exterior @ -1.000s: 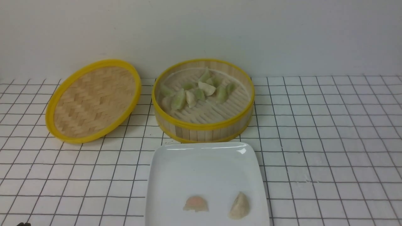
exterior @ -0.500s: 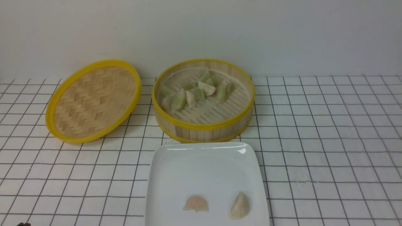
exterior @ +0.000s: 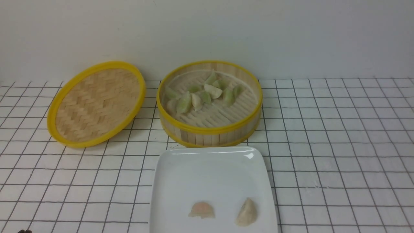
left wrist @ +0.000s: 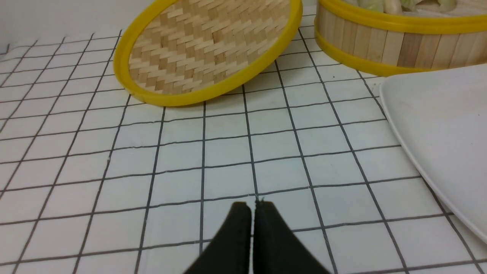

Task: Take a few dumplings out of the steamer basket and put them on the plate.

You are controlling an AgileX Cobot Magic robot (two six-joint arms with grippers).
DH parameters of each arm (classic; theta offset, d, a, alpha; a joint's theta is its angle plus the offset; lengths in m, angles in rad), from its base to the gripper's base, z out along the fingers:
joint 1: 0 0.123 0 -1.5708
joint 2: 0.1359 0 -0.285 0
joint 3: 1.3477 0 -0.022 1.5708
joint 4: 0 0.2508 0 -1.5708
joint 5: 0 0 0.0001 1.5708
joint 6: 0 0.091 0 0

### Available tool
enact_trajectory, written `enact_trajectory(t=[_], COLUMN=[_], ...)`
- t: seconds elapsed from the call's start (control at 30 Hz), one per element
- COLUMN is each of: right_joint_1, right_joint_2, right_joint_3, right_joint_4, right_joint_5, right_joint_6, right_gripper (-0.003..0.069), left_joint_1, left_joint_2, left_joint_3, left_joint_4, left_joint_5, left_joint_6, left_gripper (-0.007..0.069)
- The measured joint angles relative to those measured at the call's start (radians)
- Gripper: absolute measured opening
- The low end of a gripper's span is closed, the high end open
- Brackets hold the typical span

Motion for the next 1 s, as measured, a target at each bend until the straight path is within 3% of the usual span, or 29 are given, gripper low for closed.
enact_trajectory(t=[0.17,0.27,0.4,0.57,0.67,0.8,1.0], right_joint_1=[0.0,0.0,-0.064,-0.315,-0.401,-0.438,-0.441], right_joint_2=[0.0,0.0,-0.01,-0.011,-0.011,-0.011,-0.067], right_joint_3=[0.0,0.001,0.044,0.194,0.313,0.485,0.532], right_joint_4=[0.22,0.254,0.236,0.21,0.164,0.091,0.067], right_joint_5=[0.016,0.051,0.093,0.103,0.108,0.115,0.093], right_joint_6=[-0.27,-0.31,-0.321,-0.324,-0.324,-0.324,-0.324], right_gripper=[0.0003,0.0003,0.0003,0.0003,0.0003,0.0003,0.0003], left_joint_1=[0.0,0.0,0.0,0.0,0.0,0.0,0.0], left_joint_2=[0.0,0.0,0.0,0.0,0.0,0.0,0.0], left_joint_3=[0.0,0.0,0.0,0.0,0.0,0.0,0.0], left_joint_4=[0.0,0.0,0.0,0.0,0.0,0.0,-0.001], left_joint_5=[0.0,0.001,0.001,0.001,0.001,0.001,0.001], left_joint_6=[0.0,0.0,0.0,0.0,0.0,0.0,0.0], left_gripper=[-0.0006,-0.0006,-0.0006,-0.0006,-0.0006,-0.0006,-0.0006])
